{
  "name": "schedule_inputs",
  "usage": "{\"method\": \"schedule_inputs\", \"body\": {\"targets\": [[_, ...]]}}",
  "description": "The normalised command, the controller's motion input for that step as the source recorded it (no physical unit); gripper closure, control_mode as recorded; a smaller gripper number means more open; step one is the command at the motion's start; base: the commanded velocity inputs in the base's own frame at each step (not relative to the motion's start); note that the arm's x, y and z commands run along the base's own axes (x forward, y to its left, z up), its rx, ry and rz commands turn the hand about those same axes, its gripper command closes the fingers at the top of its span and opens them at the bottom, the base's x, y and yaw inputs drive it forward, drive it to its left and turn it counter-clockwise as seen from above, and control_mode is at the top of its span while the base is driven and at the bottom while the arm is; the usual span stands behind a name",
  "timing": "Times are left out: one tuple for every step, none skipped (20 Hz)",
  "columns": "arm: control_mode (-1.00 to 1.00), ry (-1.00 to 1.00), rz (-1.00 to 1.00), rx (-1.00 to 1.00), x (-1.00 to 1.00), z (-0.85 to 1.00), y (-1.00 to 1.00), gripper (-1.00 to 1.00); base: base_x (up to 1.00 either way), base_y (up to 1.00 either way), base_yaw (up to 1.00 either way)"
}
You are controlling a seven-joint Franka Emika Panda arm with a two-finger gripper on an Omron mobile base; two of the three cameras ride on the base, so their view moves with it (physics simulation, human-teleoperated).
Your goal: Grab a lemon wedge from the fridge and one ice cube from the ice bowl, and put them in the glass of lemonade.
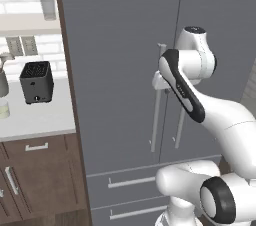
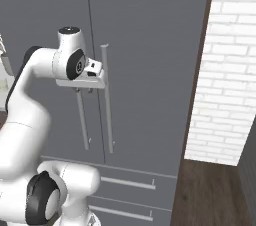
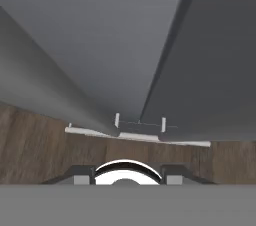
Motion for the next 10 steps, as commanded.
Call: {"method": "schedule_inputs", "body": {"targets": [[-1.00, 0.00, 0.00, 0.00, -0.01, 0.00, 0.00, -1.00, 0.00, 0.00, 0.00], [-1.00, 0.00, 0.00, 0.00, -0.09, 0.00, 0.00, -1.00, 0.00, 0.00, 0.00], [-1.00, 0.00, -0.01, 0.00, -0.29, 0.00, -0.08, -1.00, 0.00, 0.00, 0.00], [-1.00, 0.00, -0.04, 0.00, -0.38, 0.00, -0.16, -1.00, 0.00, 0.00, 0.00], [-1.00, 0.00, -0.06, 0.00, -0.53, -0.04, -0.20, -1.00, 0.00, 0.00, 0.00], [-1.00, 0.00, -0.08, 0.00, -0.65, -0.13, -0.26, -1.00, 0.00, 0.00, 0.00], [-1.00, 0.00, -0.10, 0.00, -0.78, -0.21, -0.27, -1.00, 0.00, 0.00, 0.00], [-1.00, 0.00, -0.09, 0.00, -0.83, -0.24, -0.30, -1.00, 0.00, 0.00, 0.00], [-1.00, 0.00, -0.08, 0.00, -0.83, -0.29, -0.22, -1.00, 0.00, 0.00, 0.00], [-1.00, 0.00, -0.06, 0.00, -0.79, -0.32, -0.14, -1.00, 0.00, 0.00, 0.00]]}}
